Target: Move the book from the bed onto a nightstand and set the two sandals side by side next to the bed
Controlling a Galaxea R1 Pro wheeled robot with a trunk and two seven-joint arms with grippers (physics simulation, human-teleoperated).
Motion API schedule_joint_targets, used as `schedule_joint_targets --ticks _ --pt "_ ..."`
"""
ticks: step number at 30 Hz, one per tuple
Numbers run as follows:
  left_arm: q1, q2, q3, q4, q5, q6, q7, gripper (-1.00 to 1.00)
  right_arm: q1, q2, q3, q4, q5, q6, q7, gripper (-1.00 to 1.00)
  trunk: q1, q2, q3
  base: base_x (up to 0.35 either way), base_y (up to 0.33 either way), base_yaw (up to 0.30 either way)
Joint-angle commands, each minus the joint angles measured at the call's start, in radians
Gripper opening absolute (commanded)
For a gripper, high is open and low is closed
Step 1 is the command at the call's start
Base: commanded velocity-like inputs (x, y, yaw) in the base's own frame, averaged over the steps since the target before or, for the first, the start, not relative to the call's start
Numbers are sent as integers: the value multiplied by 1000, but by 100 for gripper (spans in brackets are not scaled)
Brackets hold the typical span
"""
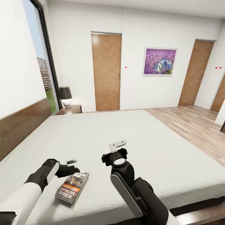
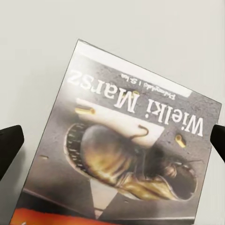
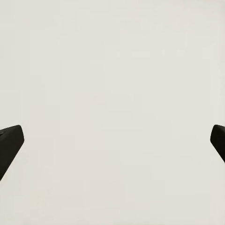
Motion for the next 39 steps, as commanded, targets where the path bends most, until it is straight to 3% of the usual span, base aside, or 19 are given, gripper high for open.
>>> schedule_joint_targets --ticks 1,3,39 --pt "-1 1 -10 -1 7 3 -4 100 -1 0 1 -1 -9 3 -10 100 4 -8 -4 0 0 0" --pt "-1 1 -13 -1 7 3 -6 100 -1 0 1 -1 -9 3 -10 100 11 -22 -11 0 0 0" --pt "-1 7 -25 -1 8 4 -16 100 -1 0 1 -1 -9 3 -10 100 11 -22 -11 0 0 0"
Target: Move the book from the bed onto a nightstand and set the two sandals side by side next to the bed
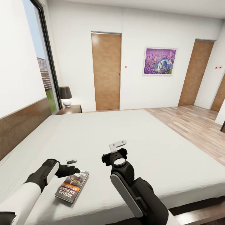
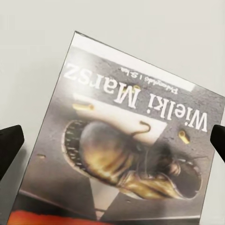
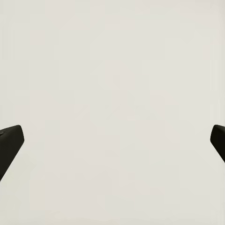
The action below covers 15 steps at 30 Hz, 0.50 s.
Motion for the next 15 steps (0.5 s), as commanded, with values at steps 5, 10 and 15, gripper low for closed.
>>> schedule_joint_targets --ticks 5,10,15 --pt "-1 3 -5 -1 8 4 -12 100 -1 0 1 -1 -9 3 -10 100 8 -15 -7 0 0 0" --pt "-1 3 -6 0 8 4 -36 100 -1 0 1 -1 -9 3 -10 100 11 -22 -11 0 0 0" --pt "0 3 -6 0 7 4 -48 100 -1 0 1 -1 -9 3 -10 100 11 -22 -11 0 0 0"
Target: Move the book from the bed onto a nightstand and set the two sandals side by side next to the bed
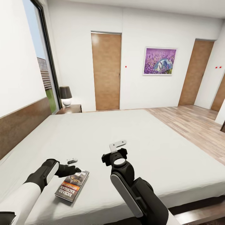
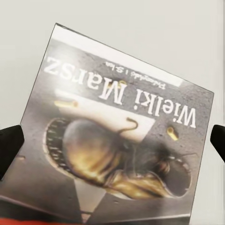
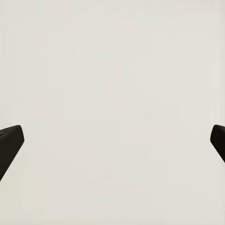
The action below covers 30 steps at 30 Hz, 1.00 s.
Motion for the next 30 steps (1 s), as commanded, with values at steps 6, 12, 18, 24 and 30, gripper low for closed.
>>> schedule_joint_targets --ticks 6,12,18,24,30 --pt "0 2 -6 -1 8 4 -3 100 -1 0 1 -1 -9 3 -10 100 0 -1 -1 0 0 0" --pt "0 2 -6 -2 9 4 -6 100 -1 0 1 -1 -9 3 -10 100 0 -1 -1 0 0 0" --pt "0 2 -6 -2 9 4 -7 100 -1 0 1 -1 -9 4 -10 100 0 -1 -1 0 0 0" --pt "-1 3 -5 -2 9 4 -7 100 -1 0 1 -1 -9 3 -10 100 0 -1 -1 0 0 0" --pt "-1 3 -5 -2 9 3 -6 100 -1 0 1 -1 -9 4 -10 100 0 -1 -1 0 0 0"
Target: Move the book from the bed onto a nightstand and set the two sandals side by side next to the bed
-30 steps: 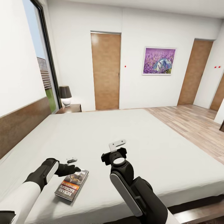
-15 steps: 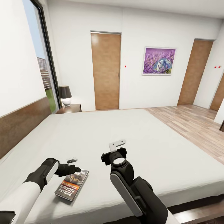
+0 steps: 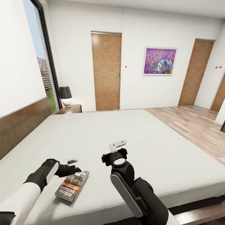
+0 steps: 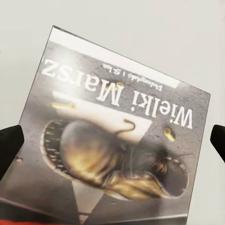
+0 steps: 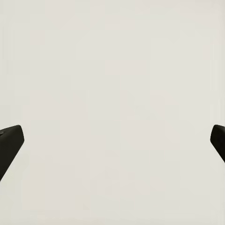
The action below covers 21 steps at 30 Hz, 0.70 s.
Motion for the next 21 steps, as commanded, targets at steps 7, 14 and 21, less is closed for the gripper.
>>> schedule_joint_targets --ticks 7,14,21 --pt "-1 3 -1 -1 8 3 4 100 -1 0 1 -1 -9 3 -10 100 0 -1 -1 0 0 0" --pt "-1 4 1 -1 8 3 5 100 -1 0 1 -1 -9 3 -11 100 0 -1 -1 0 0 0" --pt "-2 12 2 -1 8 2 6 100 -1 0 1 -1 -9 4 -10 100 0 -1 -1 0 0 0"
